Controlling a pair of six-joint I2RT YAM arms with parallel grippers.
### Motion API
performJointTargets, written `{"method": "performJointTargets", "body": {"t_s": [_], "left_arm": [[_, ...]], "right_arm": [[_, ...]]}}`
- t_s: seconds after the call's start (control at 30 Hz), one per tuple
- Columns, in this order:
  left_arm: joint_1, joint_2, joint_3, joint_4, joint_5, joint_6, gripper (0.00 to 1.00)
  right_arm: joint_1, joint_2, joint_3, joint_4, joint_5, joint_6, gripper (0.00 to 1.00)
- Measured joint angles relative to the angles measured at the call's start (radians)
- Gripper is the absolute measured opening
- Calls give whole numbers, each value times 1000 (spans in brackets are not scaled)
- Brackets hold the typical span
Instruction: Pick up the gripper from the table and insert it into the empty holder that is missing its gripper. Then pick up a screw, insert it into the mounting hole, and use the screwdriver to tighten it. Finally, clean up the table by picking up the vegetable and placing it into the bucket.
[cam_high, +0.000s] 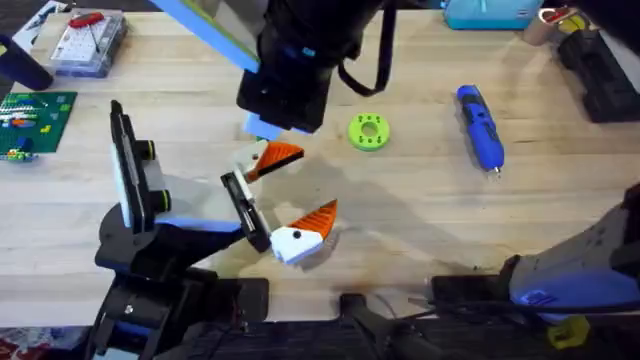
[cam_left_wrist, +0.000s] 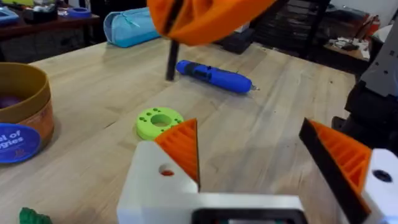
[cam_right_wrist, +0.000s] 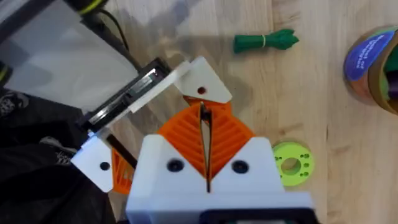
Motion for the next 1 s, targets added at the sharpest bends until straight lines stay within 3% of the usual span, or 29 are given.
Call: {"method": "performJointTargets", "body": {"t_s": [1.0], "left_arm": [[0, 0, 0, 0, 0, 0, 990]], "right_arm": [[28, 66, 1, -21, -22, -5, 10]]}}
